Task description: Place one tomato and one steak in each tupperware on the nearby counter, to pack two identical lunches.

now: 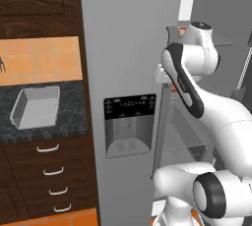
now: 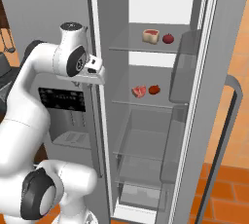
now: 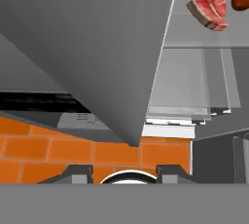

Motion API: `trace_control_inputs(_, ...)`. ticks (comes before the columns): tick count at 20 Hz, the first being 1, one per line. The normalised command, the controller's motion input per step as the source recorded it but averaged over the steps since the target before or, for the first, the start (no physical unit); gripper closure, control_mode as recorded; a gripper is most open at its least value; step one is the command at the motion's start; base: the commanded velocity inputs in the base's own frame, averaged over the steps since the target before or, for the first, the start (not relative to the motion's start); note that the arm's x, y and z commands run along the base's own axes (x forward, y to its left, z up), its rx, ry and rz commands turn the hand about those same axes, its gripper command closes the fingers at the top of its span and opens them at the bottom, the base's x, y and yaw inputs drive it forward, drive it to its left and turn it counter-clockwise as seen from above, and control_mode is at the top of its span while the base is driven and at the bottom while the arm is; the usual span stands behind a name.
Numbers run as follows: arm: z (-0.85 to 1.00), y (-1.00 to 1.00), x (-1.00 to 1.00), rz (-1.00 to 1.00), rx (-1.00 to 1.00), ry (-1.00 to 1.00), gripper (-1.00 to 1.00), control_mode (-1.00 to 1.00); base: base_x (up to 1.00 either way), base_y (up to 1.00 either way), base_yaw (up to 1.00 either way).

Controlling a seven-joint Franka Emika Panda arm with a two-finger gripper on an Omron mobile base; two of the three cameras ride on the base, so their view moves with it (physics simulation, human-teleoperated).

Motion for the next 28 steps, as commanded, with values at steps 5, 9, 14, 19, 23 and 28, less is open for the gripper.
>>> trace_control_inputs(5,-0.42,-0.6,-0.51,-0.02,0.02,-0.05,-1.0,-1.0,0.0,0.0,0.0)
trace_control_inputs(9,-0.74,-0.85,0.01,0.04,0.0,-0.2,-1.0,-1.0,0.0,0.0,0.0)
trace_control_inputs(14,-0.37,-0.87,0.35,0.12,-0.01,-0.02,-1.0,-1.0,0.0,0.0,0.0)
trace_control_inputs(19,-0.1,-0.65,0.24,0.27,-0.02,-0.14,-1.0,-1.0,0.0,0.0,0.0)
trace_control_inputs(23,-0.15,-0.08,0.51,0.3,0.0,-0.18,-1.0,-1.0,0.0,0.0,0.0)
trace_control_inputs(28,-0.18,0.02,0.77,0.23,0.0,-0.14,-1.0,-1.0,0.0,0.0,0.0)
